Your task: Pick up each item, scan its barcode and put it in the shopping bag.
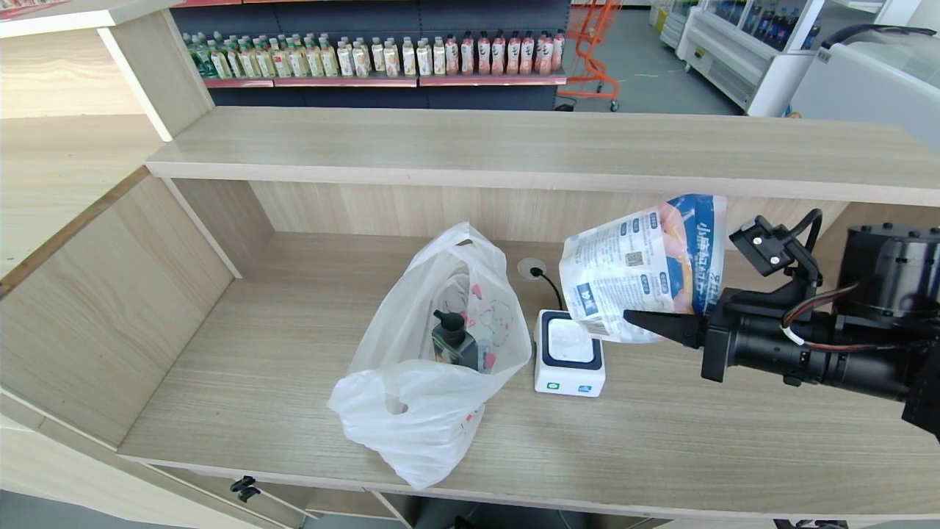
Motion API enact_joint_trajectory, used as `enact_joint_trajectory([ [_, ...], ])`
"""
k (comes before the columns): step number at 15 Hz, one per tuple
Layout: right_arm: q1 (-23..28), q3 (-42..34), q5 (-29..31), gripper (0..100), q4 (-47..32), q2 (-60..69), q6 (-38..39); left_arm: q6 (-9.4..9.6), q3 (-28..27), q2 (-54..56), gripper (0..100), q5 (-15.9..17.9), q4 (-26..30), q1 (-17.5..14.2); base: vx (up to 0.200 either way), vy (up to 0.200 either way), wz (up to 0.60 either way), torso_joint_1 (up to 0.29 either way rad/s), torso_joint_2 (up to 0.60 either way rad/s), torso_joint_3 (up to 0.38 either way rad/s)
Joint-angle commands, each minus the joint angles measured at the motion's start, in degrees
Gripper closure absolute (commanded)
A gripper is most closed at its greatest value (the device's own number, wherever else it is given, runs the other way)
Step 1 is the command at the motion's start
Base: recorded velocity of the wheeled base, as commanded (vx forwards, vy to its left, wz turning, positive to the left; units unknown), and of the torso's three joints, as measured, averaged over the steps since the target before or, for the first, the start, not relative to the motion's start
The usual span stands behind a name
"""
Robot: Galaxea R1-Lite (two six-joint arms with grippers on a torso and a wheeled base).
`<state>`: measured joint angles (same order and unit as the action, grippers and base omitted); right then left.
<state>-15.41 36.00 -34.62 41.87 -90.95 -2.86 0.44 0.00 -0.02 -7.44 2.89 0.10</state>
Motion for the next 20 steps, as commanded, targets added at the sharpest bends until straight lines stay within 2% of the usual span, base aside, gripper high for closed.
enact_joint_trajectory([
  [1,-0.1,-0.1,0.0,100,0.0,0.5,0.0,0.0,0.0,0.0,0,0.0,0.0,0.0,0.0,0.0,0.0,0.0,0.0,0.0],
  [6,-0.2,0.4,-0.1,100,0.0,-1.2,2.5,0.0,0.0,0.0,0,0.0,0.0,0.0,0.0,0.2,0.0,0.003,0.0,-0.001],
  [16,-1.4,2.7,0.1,100,0.8,-11.8,1.6,0.0,0.0,-0.1,0,0.0,0.0,0.0,0.0,0.0,0.0,0.0,0.0,0.0],
  [20,-1.8,6.8,1.3,100,1.4,-18.9,-5.7,0.0,0.0,0.0,0,0.0,0.0,0.0,0.0,0.0,0.0,0.0,0.0,0.0],
])
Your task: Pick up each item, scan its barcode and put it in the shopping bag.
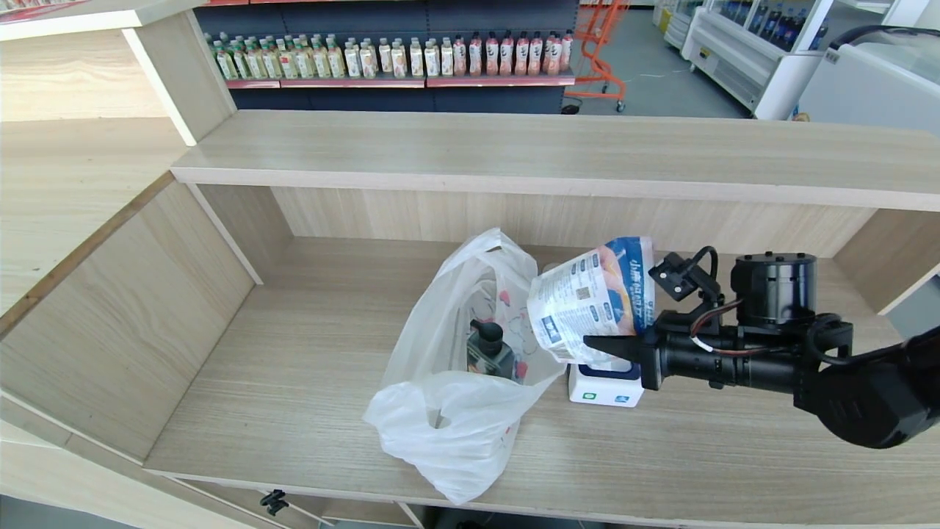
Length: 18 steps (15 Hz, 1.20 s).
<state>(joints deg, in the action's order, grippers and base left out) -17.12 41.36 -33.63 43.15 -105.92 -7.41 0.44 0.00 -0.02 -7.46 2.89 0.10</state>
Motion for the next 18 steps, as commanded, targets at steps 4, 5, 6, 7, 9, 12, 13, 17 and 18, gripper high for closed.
enact_joint_trajectory([
  [4,-2.6,7.9,1.6,100,0.0,-9.7,-3.6,0.0,0.0,-0.1,0,0.0,0.0,0.0,0.0,0.0,0.0,0.0,0.0,0.0],
  [5,-3.5,9.2,1.6,100,0.0,-10.9,-4.0,0.0,0.0,0.0,0,0.0,0.0,0.0,0.0,0.0,0.0,0.0,0.0,0.0],
  [6,-3.8,10.7,1.7,100,0.0,-12.3,-5.2,0.0,0.0,0.0,0,0.0,0.0,0.0,0.0,0.0,0.0,0.0,0.0,0.0],
  [7,-3.9,12.3,2.3,100,0.0,-13.9,-6.5,0.0,0.0,0.0,0,0.0,0.0,0.0,0.0,0.0,0.0,0.0,0.0,0.0],
  [9,-3.9,15.9,5.6,100,-0.3,-16.9,-8.8,0.0,0.0,-0.1,0,0.0,0.0,0.0,0.0,0.0,0.0,0.0,0.0,0.0],
  [12,-5.1,18.6,6.0,100,-0.4,-18.8,-8.8,0.0,0.0,0.0,0,0.0,0.0,0.0,0.0,0.0,0.0,0.0,0.0,0.0],
  [13,-5.3,19.2,6.0,100,-0.4,-19.4,-8.8,0.0,0.0,0.0,0,0.0,0.0,0.0,0.0,0.0,0.0,0.0,0.0,0.0],
  [17,-6.4,22.2,6.0,100,-0.4,-21.5,-8.8,0.0,0.0,0.0,0,0.0,0.0,0.0,0.0,0.0,0.0,0.0,0.0,0.0],
  [18,-6.5,22.7,5.9,0,-0.4,-21.6,-8.8,0.0,0.0,0.0,0,0.0,0.0,0.0,0.0,0.0,0.0,0.0,0.0,0.0],
])
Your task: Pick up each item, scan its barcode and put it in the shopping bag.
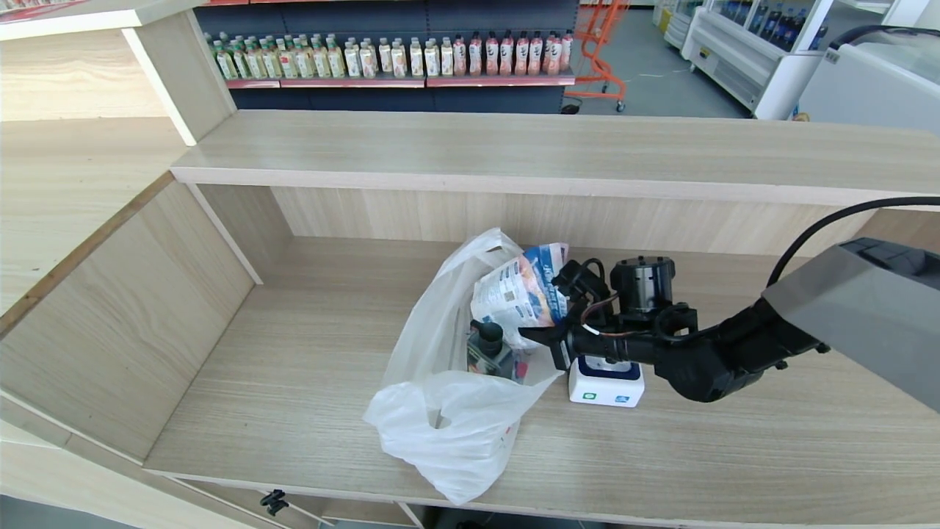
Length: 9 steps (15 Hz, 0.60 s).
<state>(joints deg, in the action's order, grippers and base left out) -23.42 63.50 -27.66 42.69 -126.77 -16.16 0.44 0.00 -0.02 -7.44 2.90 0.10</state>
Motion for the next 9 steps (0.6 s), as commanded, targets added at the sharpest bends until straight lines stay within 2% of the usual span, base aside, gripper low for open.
enact_joint_trajectory([
  [1,-0.3,1.0,-0.1,0,0.0,-1.0,0.1,0.0,0.0,0.0,0,0.0,0.0,0.0,0.0,0.0,0.0,0.0,0.0,0.0],
  [6,-0.4,3.6,-0.6,0,0.3,2.5,8.8,0.0,0.0,-0.1,0,0.0,0.0,0.0,0.0,0.0,0.0,0.0,0.0,0.0],
  [9,0.5,-1.5,-1.6,0,0.2,11.8,15.3,0.0,0.0,0.0,0,0.0,0.0,0.0,0.0,0.0,0.0,0.0,0.0,0.0],
])
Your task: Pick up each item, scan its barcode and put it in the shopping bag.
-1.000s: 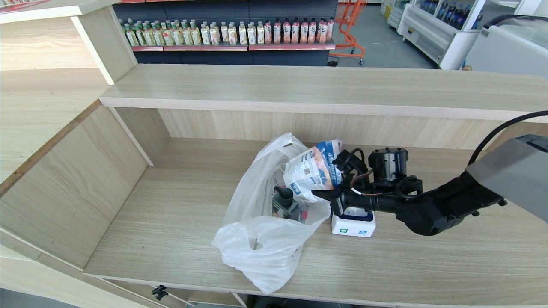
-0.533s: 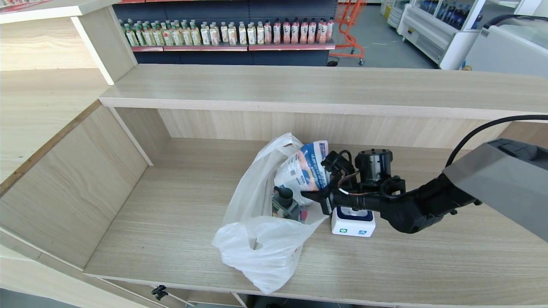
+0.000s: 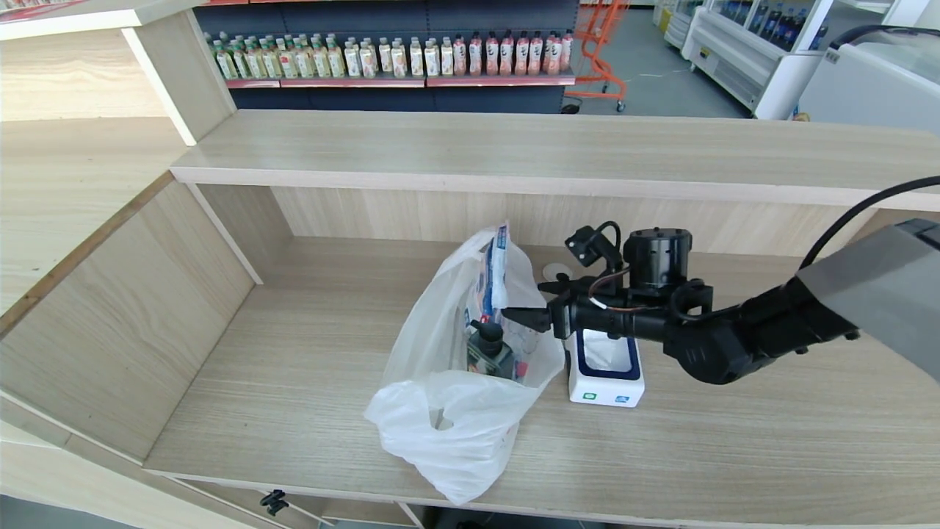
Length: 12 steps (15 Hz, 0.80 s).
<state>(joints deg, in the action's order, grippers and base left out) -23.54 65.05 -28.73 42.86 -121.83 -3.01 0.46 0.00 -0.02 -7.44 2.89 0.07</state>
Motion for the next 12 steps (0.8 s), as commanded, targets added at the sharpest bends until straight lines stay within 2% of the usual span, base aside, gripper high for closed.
enact_joint_trajectory([
  [1,1.8,-7.3,-1.6,0,-0.1,12.0,2.9,-0.02,0.0,0.0,0,0.0,0.0,0.0,0.0,0.0,0.0,0.0,0.0,0.0],
  [5,7.8,-27.3,-2.9,0,-0.2,35.7,3.5,-0.02,0.0,0.0,0,0.0,0.0,0.0,0.0,0.0,0.0,0.0,0.0,0.0],
  [7,11.7,-34.4,-1.7,0,-5.6,48.5,3.5,-0.02,0.0,0.0,0,0.0,0.0,0.0,0.0,0.0,0.0,0.0,0.0,0.0],
  [9,14.3,-38.2,7.5,0,-18.5,62.5,3.5,-0.02,0.0,0.0,0,0.0,0.0,0.0,0.0,0.0,0.0,0.0,0.0,0.0],
  [10,15.0,-41.1,16.5,0,-28.8,73.4,3.6,-0.02,0.0,0.0,0,0.0,0.0,0.0,0.0,0.0,0.0,0.0,0.0,0.0],
  [11,16.8,-45.3,21.0,0,-35.7,83.2,3.6,-0.02,0.0,0.0,0,0.0,0.0,0.0,0.0,0.0,0.0,0.0,0.0,0.0],
  [12,17.9,-49.0,22.8,0,-37.9,90.6,3.5,-0.02,0.0,0.0,0,0.0,0.0,0.0,0.0,0.0,0.0,0.0,0.0,0.0],
])
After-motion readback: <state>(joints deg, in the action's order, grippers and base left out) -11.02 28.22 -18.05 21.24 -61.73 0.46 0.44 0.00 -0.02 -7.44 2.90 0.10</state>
